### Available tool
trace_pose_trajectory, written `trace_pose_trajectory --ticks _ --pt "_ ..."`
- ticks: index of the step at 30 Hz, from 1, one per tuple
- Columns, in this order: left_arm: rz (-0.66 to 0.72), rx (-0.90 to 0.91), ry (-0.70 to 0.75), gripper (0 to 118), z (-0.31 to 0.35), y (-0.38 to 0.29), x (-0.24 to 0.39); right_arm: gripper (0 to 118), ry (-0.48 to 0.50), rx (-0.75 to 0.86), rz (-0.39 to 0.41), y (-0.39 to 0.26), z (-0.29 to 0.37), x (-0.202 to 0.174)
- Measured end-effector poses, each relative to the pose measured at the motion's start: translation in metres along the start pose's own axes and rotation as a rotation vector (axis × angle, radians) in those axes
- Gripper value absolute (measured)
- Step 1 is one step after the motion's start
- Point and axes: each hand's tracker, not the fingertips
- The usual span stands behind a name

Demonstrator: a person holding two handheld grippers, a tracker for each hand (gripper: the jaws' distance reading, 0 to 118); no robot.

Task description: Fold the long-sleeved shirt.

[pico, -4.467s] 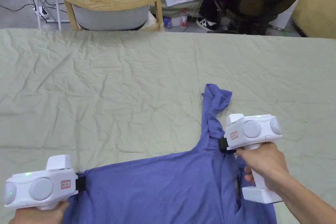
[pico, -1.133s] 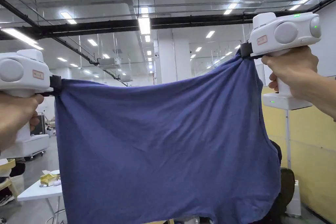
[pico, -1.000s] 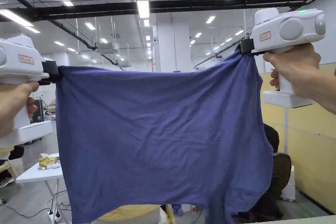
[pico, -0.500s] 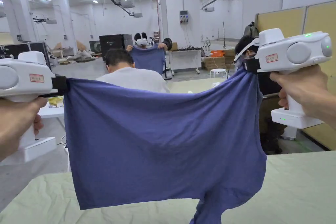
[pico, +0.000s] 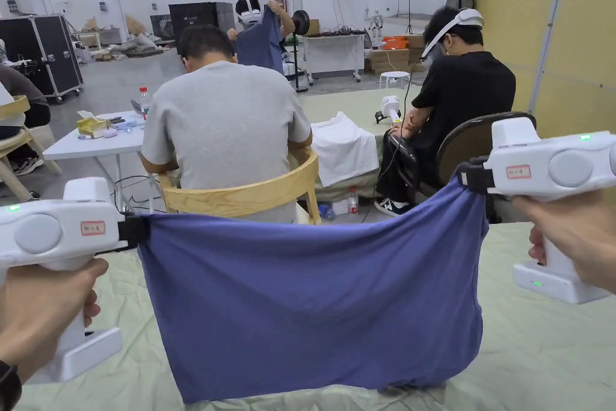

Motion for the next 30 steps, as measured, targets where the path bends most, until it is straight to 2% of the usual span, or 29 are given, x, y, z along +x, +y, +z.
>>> trace_pose_trajectory --ticks 5,7,20,21,28,30 --pt "0.058 -0.042 -0.003 2 0.027 -0.06 0.003 5 0.012 -0.051 -0.022 -0.063 0.036 -0.003" --pt "0.041 -0.073 -0.005 2 0.04 -0.083 0.007 5 0.023 -0.072 -0.067 -0.089 0.054 -0.002" --pt "0.068 -0.196 -0.013 2 0.162 -0.221 0.018 5 0.063 -0.166 -0.08 -0.226 0.182 -0.023" --pt "0.042 -0.236 -0.027 2 0.171 -0.233 0.018 5 0.067 -0.173 -0.083 -0.233 0.193 -0.028" --pt "0.109 -0.304 0.011 2 0.218 -0.307 0.009 5 0.099 -0.256 -0.113 -0.3 0.242 -0.032" --pt "0.074 -0.369 0.007 2 0.229 -0.326 0.014 5 0.101 -0.284 -0.129 -0.321 0.254 -0.032"
